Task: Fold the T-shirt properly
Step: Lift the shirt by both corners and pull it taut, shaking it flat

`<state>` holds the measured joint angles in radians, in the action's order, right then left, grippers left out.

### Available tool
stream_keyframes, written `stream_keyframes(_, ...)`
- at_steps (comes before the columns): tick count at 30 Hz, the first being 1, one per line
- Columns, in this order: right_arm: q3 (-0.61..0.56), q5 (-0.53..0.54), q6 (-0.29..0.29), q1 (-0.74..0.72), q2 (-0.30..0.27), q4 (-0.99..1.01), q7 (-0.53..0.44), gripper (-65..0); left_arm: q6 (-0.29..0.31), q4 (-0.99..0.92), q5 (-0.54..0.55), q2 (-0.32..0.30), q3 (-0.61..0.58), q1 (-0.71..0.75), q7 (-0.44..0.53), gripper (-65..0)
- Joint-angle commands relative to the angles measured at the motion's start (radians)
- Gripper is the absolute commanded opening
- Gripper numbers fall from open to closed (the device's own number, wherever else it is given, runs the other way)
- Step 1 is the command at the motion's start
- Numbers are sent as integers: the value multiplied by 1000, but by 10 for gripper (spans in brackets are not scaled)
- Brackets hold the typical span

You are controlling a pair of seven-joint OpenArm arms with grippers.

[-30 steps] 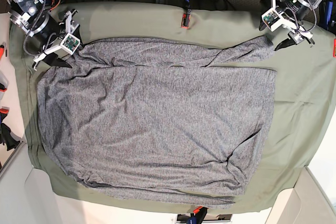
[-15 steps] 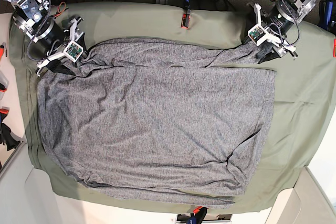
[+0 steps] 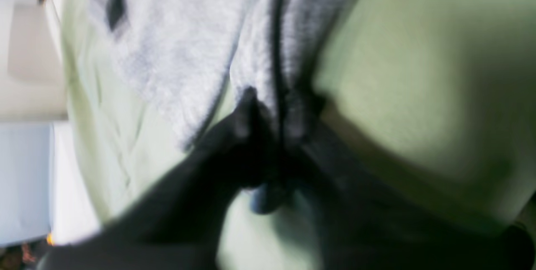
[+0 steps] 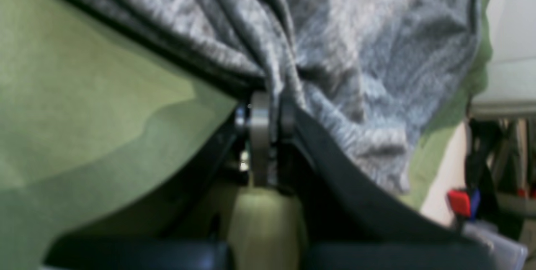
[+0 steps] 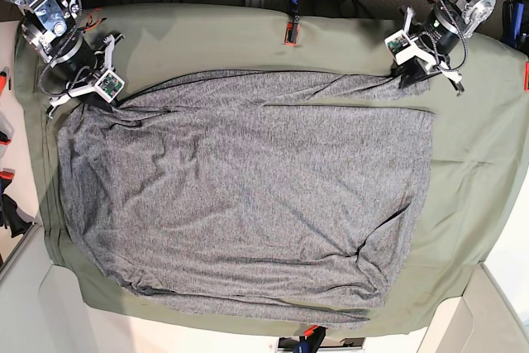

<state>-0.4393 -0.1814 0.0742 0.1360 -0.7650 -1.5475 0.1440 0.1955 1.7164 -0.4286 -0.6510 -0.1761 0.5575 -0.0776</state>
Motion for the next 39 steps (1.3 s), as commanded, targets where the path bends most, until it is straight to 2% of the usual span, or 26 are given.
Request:
stream_keyframes(1,8,-5,-38,-11,-18,-14,27,-650,-2,14,-13,-17,7,11,-26,-650)
stream_keyframes(3,8,-6,-76,-10,-19,-32,78,-650,-32,32,-18,-17,7,24,-48,-650)
stream_keyframes(5,8,-11,-108,-8,-19,-60,142,-650,-119,56,-19,-17,7,42,-71,-650)
stream_keyframes(7,8,-22,-109,-7,-18,-95,201,-650,-214,84,-47,-17,7,51,-115,-650)
stream_keyframes(9,8,-21,-109,-6,-19,-137,241,-650,-274,113,-88,-17,7,52,-150,-650)
stream_keyframes(14,8,-21,-112,-5,-19,-221,300,-650,-338,160,-127,-60,8,48,-164,-650)
stream_keyframes(18,14,-22,-139,-9,-13,-224,301,-650,-335,136,-113,-106,8,-17,-154,-650)
stream_keyframes(20,33,-21,-138,-14,5,-222,301,-650,-280,93,-50,-117,8,-85,-100,-650)
stream_keyframes(22,50,-21,-136,-21,27,-213,300,-650,-168,33,24,-116,8,-163,-35,-650)
stream_keyframes(25,56,-22,-84,-44,61,-175,297,-650,-9,-62,98,-113,8,-269,63,-650)
stream_keyframes(27,56,-21,-50,-72,87,-132,286,-650,82,-108,134,-113,8,-333,68,-650)
stream_keyframes(31,56,-20,-41,-118,121,-59,253,-650,214,-150,187,-114,8,-391,67,-650)
stream_keyframes(33,56,-19,-36,-130,134,-48,253,-650,244,-154,204,-114,6,-390,67,-548)
stream_keyframes(34,56,-11,-33,-132,135,-48,251,-600,248,-154,212,-114,6,-387,67,-482)
stream_keyframes(36,56,32,-33,-136,136,-48,249,-422,248,-154,209,-114,6,-385,65,-371)
stream_keyframes(38,56,43,-33,-139,136,-48,249,-297,247,-154,208,-117,6,-386,48,-345)
stream_keyframes(39,56,42,-39,-141,135,-51,249,-278,247,-153,209,-121,6,-385,48,-345)
